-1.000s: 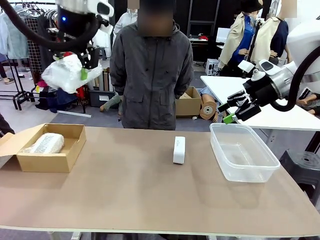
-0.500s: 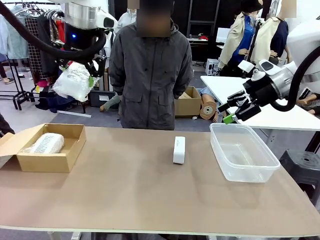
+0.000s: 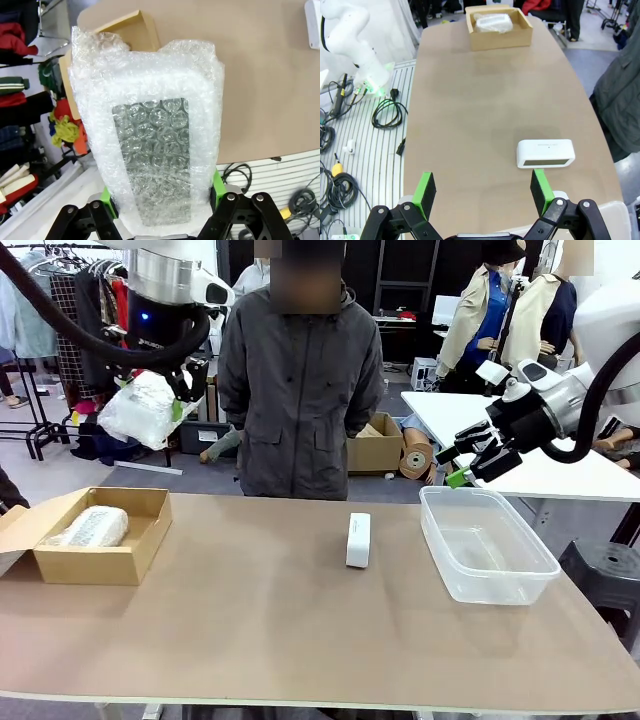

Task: Separate and place wrapped and unwrapped clocks.
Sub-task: If the picked Digital clock is wrapped, place it in the Package Box ; if not, place it in the Organizing box.

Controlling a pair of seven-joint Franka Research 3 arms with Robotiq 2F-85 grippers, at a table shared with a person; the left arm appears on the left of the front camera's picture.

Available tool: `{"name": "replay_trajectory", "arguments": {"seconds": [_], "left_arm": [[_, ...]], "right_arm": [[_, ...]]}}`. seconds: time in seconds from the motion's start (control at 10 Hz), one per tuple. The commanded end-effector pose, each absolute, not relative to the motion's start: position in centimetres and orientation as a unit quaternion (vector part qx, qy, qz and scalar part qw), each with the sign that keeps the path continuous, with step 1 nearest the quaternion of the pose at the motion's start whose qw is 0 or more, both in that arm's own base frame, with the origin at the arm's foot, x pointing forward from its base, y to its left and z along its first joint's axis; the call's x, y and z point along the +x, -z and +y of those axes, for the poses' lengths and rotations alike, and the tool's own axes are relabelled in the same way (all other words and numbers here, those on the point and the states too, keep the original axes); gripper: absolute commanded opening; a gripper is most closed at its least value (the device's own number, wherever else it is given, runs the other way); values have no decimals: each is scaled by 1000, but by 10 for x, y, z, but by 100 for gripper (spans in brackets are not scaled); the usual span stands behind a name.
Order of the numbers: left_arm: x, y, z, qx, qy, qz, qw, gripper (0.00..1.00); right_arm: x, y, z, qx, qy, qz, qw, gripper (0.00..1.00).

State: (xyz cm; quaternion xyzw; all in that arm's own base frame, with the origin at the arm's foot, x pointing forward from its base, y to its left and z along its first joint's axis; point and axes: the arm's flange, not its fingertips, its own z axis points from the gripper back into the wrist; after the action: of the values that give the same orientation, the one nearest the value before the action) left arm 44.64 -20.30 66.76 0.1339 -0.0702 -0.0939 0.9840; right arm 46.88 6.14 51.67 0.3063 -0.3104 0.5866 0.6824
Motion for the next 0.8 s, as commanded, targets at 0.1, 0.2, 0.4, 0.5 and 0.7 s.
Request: {"name": "replay_trajectory", "arguments": {"seconds": [0.1,0.2,0.4,0.5,0.7], "left_arm": [[452,-652,-167,108,40,-51,992,0],[449,-642,-153,95,31,-50,994,0],[442,-621,-119,71,-7,-45,996,0],[438,-612,-106,63,-22,-41,997,0],[434,-589,-81,44,-48,-47,997,0]], "right_arm": [[467,-517,62,306,-588,-311,681,100],[467,-517,62,306,-588,-311,681,100],[467,-517,62,306,-588,-311,681,100],[467,-517,62,306,-588,-311,681,100],[467,-517,62,306,-588,-311,681,100]]}}
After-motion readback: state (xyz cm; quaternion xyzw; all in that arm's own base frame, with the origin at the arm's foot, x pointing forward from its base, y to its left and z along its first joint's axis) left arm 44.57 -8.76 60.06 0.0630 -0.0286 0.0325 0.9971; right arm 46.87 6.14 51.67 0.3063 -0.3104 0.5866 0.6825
